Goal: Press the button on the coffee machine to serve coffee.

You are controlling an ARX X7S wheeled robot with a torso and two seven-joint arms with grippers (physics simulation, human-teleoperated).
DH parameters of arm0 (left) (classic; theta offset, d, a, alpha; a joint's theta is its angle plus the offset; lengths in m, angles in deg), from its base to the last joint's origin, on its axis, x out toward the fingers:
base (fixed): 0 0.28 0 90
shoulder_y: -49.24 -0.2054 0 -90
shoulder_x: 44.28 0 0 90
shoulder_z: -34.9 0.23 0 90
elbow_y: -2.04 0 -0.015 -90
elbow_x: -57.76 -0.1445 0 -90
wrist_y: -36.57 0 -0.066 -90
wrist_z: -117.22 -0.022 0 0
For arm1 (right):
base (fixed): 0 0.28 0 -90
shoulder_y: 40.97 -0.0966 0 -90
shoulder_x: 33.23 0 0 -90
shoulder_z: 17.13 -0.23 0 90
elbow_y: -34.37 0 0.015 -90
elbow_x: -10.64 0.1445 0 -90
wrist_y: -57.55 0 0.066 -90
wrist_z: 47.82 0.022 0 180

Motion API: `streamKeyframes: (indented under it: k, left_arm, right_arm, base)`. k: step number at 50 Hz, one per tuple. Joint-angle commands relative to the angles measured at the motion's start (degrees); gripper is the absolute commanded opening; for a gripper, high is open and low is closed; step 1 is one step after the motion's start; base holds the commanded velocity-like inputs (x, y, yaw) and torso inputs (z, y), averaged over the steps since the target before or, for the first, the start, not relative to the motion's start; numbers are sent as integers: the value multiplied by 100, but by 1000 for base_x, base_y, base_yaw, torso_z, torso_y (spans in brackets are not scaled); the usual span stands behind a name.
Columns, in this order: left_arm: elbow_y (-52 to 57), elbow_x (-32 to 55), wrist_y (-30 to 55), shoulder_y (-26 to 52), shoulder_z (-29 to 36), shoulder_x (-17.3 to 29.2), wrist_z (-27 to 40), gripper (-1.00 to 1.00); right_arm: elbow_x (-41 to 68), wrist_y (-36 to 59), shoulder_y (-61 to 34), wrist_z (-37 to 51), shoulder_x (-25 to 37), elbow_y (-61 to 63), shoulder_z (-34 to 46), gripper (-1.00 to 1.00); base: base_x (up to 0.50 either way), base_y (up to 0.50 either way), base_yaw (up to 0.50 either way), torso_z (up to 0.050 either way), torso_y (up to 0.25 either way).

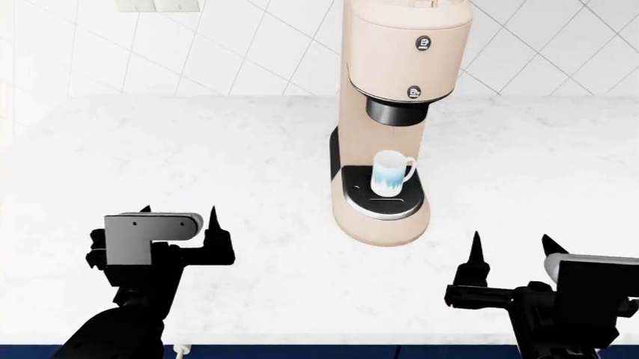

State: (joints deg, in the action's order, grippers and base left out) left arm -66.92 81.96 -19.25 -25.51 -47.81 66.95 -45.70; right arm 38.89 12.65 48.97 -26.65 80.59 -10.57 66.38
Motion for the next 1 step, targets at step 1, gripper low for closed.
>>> streamKeyframes:
  k: [1]
  left_arm:
    - [-330, -129, -323, -153, 48, -34, -42, 100]
  right_arm:
    - [-266, -333, 308, -78, 80, -260, 72, 100]
  base:
    - [0, 0, 0, 0, 0]
